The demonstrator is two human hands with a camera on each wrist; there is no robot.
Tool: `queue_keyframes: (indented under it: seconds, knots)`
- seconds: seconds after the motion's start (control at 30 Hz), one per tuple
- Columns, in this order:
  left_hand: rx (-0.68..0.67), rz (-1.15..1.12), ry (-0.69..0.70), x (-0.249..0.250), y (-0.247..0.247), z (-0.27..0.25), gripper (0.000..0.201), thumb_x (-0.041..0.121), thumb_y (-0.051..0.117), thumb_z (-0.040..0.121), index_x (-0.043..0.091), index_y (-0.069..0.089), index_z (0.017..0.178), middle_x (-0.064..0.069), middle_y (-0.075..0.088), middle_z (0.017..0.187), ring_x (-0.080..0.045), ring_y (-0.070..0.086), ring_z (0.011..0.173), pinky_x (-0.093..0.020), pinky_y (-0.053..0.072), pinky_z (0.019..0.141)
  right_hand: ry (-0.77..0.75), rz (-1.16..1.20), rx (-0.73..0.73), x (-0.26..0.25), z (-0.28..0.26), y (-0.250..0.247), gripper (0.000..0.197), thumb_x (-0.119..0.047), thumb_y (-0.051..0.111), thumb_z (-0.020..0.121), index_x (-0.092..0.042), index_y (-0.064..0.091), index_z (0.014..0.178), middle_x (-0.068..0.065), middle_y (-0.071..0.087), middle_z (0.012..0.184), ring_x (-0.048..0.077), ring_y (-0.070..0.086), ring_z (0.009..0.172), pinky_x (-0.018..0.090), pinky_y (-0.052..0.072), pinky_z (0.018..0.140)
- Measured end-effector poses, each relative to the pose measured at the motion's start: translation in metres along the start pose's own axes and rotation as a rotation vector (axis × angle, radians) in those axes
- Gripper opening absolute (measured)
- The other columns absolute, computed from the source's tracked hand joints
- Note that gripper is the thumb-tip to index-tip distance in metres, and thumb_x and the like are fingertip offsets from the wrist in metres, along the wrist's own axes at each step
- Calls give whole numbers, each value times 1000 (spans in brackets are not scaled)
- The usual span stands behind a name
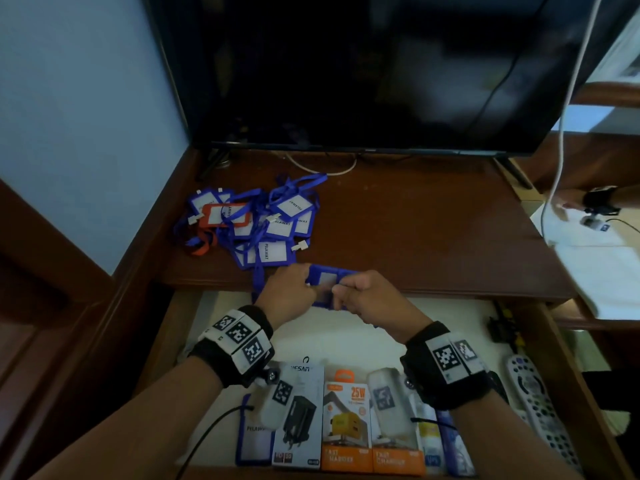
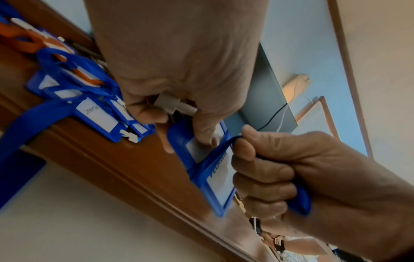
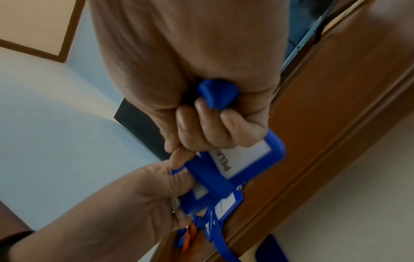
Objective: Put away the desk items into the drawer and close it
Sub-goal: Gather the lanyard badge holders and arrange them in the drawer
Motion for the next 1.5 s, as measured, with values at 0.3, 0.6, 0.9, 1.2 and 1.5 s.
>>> queue_keyframes:
  seconds: [0.3, 0.6, 0.9, 1.2, 1.5]
  knots:
    - [-255, 152, 9, 10, 4, 0, 11, 23, 66, 88, 15, 59, 90, -4, 66, 91, -20, 62, 81, -37, 49, 75, -38, -36, 34, -9, 7, -24, 35, -20, 54, 97, -16, 57, 63, -13, 48, 43, -2, 41, 41, 13, 33, 48]
    - [-403, -243, 89, 31, -3, -14, 15, 3, 62, 89, 15, 65, 96, 14, 71, 83, 4, 65, 75, -12, 48, 68, -135, 168, 95, 0, 5, -31, 31, -11, 56, 94, 5, 54, 68, 13, 49, 63, 18, 46, 55, 20, 38, 54]
    - [-101, -632, 64, 31, -9, -7, 25, 8, 55, 93, 17, 64, 114, -1, 71, 110, -18, 64, 106, -33, 48, 94, -125, 604, 168, 19, 17, -28, 50, -47, 80, 61, -12, 53, 85, -10, 64, 59, 5, 57, 55, 17, 46, 48]
    - [-14, -916, 112, 32, -9, -11, 42, 24, 60, 82, 7, 62, 121, -17, 70, 111, -32, 66, 101, -43, 54, 86, -60, 706, 92, 3, 21, -7, 13, -18, 49, 97, -14, 49, 85, -1, 44, 59, 7, 38, 47, 19, 36, 46]
    - [46, -845, 28, 0, -21, -18, 33, 17, 59, 84, 11, 65, 115, -10, 71, 110, -27, 65, 107, -40, 50, 94, -38, 659, -50, 9, 25, 18, 10, -25, 54, 83, -18, 58, 77, 0, 45, 56, 10, 37, 49, 22, 33, 49]
Point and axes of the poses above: each hand's wrist, its own z-axis towards the middle knuckle, its own y-axis out of the palm, x = y × z, the point moved 8 cm from there along z, towards the middle knuckle
